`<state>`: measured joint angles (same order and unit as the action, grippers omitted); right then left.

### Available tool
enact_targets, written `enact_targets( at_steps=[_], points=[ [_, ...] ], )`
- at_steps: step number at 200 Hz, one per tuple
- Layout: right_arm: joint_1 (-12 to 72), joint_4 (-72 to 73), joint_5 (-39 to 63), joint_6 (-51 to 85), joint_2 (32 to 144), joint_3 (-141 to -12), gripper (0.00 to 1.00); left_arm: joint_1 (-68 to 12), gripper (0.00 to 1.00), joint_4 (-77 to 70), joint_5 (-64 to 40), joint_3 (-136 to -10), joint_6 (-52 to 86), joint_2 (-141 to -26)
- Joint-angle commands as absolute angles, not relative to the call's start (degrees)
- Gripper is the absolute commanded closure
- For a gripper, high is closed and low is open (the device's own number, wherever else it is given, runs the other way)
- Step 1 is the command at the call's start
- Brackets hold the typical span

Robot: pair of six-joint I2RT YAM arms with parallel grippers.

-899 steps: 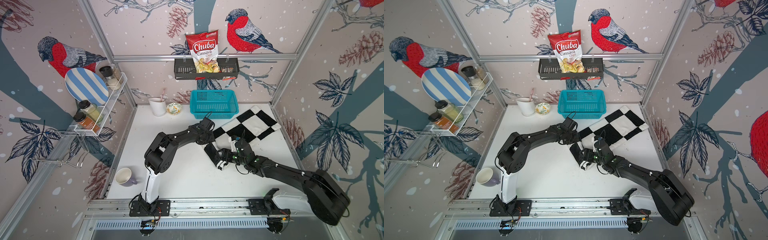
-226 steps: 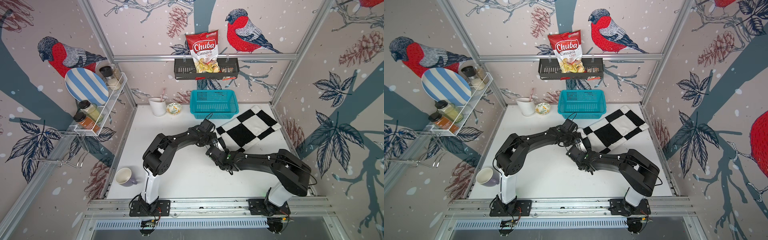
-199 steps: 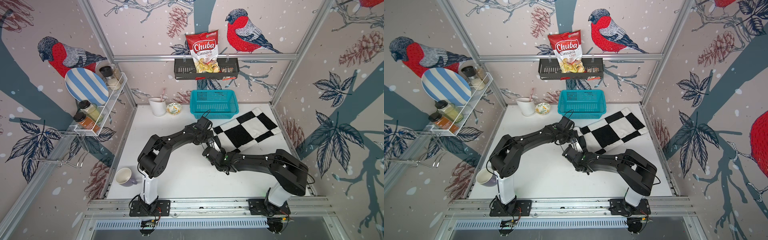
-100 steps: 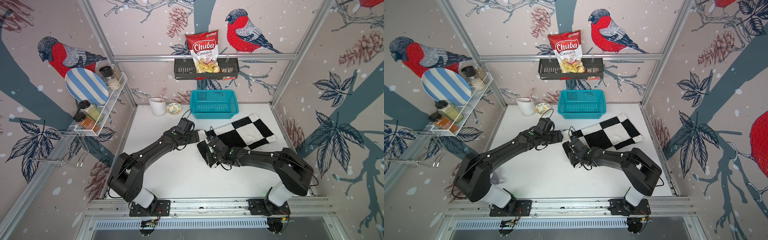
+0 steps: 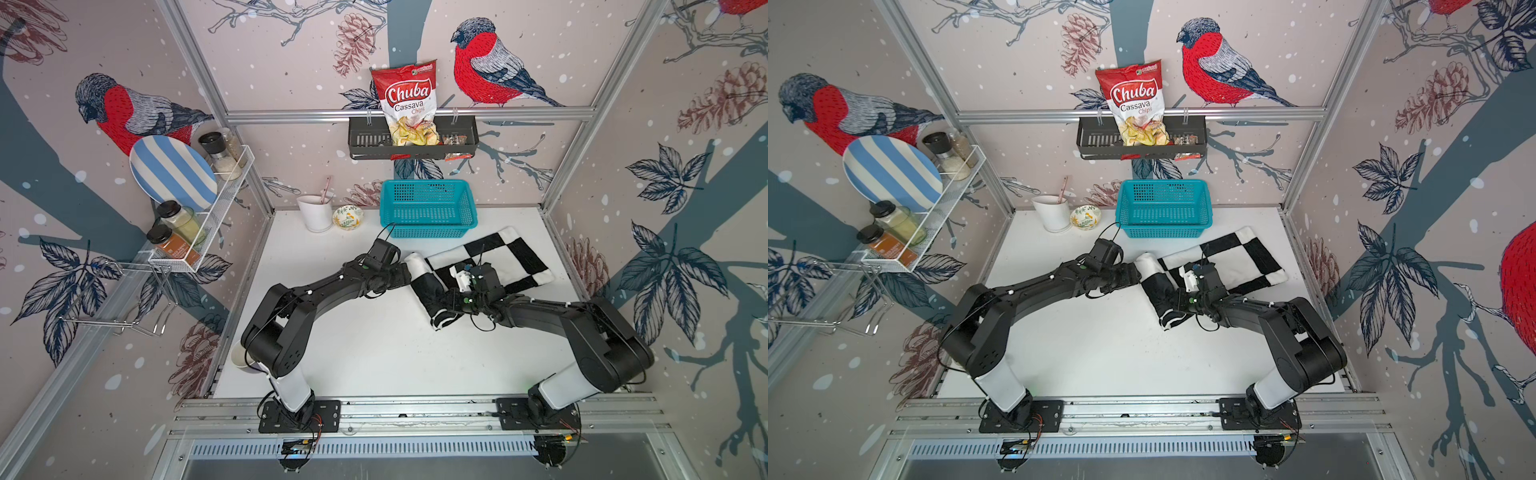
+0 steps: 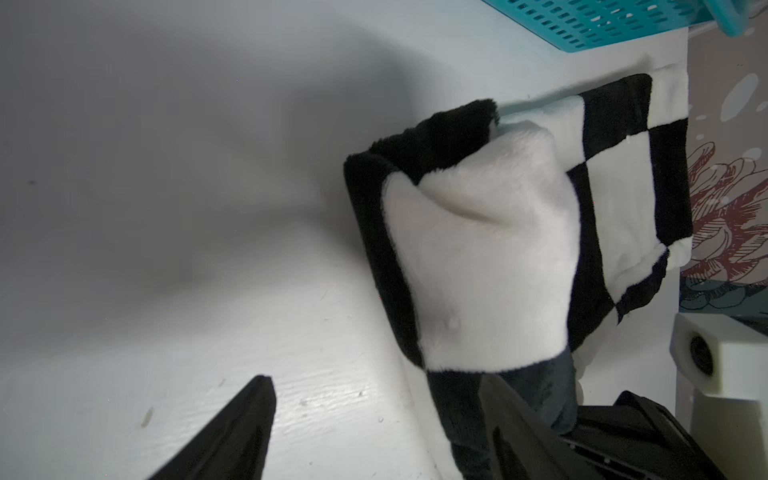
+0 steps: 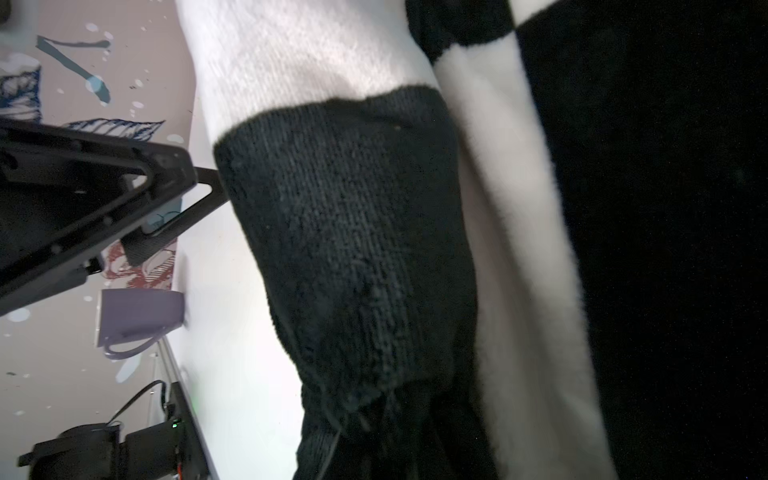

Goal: Roll up the pillowcase
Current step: Roll the pillowcase at the center of the board.

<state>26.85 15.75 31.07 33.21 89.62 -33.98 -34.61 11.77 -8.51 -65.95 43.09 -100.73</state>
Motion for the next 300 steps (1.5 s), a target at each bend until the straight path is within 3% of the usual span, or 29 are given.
enact_targets(
  at_steps=[1,24,48,73,113,135,156,178,193,213,232,244,270,283,300],
  points=[
    [24.94,17.44,35.48,35.08,89.77,-32.85,1.00,-35.80,0.19,9.43,-9.67,-70.40,43.14,-104.87],
    [24.28,18.21,35.13,35.73,88.69,-31.29,0.98,-36.55,0.21,11.37,-9.42,-74.75,42.99,-110.42],
    [26.68,11.76,27.07,32.11,85.32,-32.70,0.58,-37.30,0.30,14.85,-8.40,-78.36,42.59,-114.56],
    [31.23,2.77,14.86,28.26,81.34,-36.36,0.34,-37.61,0.37,15.64,-7.69,-79.28,42.44,-115.75],
    [46.98,-11.00,-24.02,23.39,77.50,-43.02,0.29,-37.61,0.40,16.20,-7.63,-79.98,41.62,-116.06],
    [54.07,-13.49,-35.75,19.65,79.81,-45.54,0.24,-37.62,0.40,16.33,-7.47,-80.15,41.33,-116.02],
    [59.07,-14.05,-42.16,17.80,83.54,-47.10,0.19,-37.62,0.40,16.11,-7.73,-80.31,41.29,-116.27],
    [61.37,-11.72,-39.25,15.38,85.63,-47.28,0.18,-37.59,0.40,16.20,-7.73,-80.49,41.23,-116.54],
    [62.71,-9.74,-38.55,13.58,87.70,-46.76,0.08,-37.53,0.39,16.34,-7.73,-80.49,41.29,-116.62],
    [62.75,-11.37,-38.28,15.10,93.15,-47.77,0.08,-37.51,0.39,16.46,-7.73,-80.51,41.23,-116.56],
    [63.34,-12.85,-38.92,16.68,97.97,-49.06,0.09,-37.45,0.38,16.51,-7.56,-80.20,41.19,-116.37],
    [63.57,-13.45,-39.42,18.11,99.96,-49.68,0.16,-37.35,0.38,16.68,-7.56,-80.16,41.11,-116.28],
    [63.97,-14.28,-37.95,19.39,101.86,-51.12,0.70,-36.70,0.36,16.83,-7.30,-79.44,40.73,-115.22],
    [64.81,-13.91,-35.90,19.58,101.81,-51.93,0.99,-35.94,0.29,17.15,-7.07,-78.98,40.37,-113.70],
    [66.27,-13.36,-32.70,20.24,101.28,-53.51,1.00,-34.45,0.17,18.59,-5.91,-78.17,39.15,-110.62]
  ],
)
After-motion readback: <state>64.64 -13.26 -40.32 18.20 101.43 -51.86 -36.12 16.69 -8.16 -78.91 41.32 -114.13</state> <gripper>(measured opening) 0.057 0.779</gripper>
